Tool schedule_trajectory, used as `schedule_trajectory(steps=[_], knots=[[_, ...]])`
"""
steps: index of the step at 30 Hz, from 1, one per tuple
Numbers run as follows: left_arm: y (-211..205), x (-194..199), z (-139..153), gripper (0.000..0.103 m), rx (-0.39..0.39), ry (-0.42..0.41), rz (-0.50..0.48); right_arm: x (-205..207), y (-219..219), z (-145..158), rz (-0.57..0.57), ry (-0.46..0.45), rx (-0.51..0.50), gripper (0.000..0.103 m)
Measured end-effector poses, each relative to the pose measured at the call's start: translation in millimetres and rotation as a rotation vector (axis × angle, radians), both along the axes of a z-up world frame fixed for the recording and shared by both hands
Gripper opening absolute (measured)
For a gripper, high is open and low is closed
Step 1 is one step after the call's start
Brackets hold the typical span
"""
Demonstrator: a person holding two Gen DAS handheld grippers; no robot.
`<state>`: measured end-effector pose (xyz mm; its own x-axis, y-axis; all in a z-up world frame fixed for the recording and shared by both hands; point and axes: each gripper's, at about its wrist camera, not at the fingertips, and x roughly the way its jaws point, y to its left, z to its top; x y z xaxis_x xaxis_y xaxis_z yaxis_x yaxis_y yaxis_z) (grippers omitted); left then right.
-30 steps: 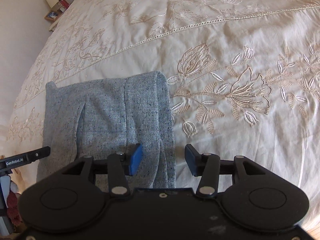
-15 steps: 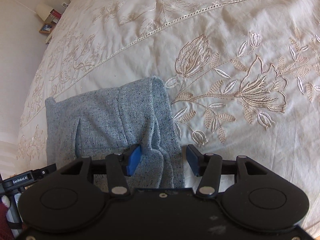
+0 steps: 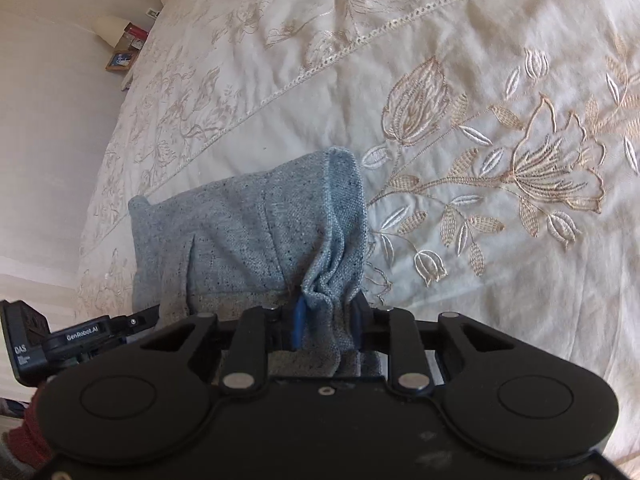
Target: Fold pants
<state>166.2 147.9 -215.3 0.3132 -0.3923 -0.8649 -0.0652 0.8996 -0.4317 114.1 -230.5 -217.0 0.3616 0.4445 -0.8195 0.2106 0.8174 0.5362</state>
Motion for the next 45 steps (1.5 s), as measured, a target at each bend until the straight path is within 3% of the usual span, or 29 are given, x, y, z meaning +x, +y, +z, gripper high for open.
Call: schedule_trajectory(steps=[2,3,8,12,19,21,23,25,26,27,30,40,45], knots=[[2,-7,11,0.023,0.002,-0.027,0.031,-4,10,16,0.020,-0.031,-0.062,0.019],[1,-10,18,0.019,0.020,-0.050,0.027,-6,12,25,0.013,-0.047,-0.076,0.018],[-20,-19,60,0.017,0.107,-0.175,-0.066,-6,26,72,0.026,-0.160,-0.112,0.016],[-27,-13,95,0.017,0.127,-0.280,-0.089,12,38,107,0.064,-0.246,-0.132,0.016],[-13,54,137,0.018,0.119,-0.405,-0.070,85,42,141,0.060,-0.344,-0.127,0.016],[-13,77,133,0.022,0.145,-0.405,-0.062,116,48,140,0.070,-0.361,-0.163,0.017],[-12,103,117,0.032,0.214,-0.343,-0.035,142,51,125,0.048,-0.300,-0.226,0.023],[-8,126,90,0.026,0.293,-0.224,0.025,166,52,101,0.008,-0.166,-0.394,0.023],[-6,131,80,0.019,0.307,-0.187,0.048,170,53,96,0.004,-0.141,-0.448,0.023],[-4,133,74,0.019,0.317,-0.167,0.065,171,54,95,-0.002,-0.134,-0.465,0.023],[-5,124,77,0.020,0.312,-0.154,0.089,155,56,107,-0.006,-0.153,-0.416,0.024],[-40,85,132,0.029,0.334,-0.214,0.047,105,100,154,0.084,-0.201,-0.421,0.027],[-55,62,155,0.044,0.342,-0.240,0.059,81,115,170,0.107,-0.204,-0.422,0.030]])
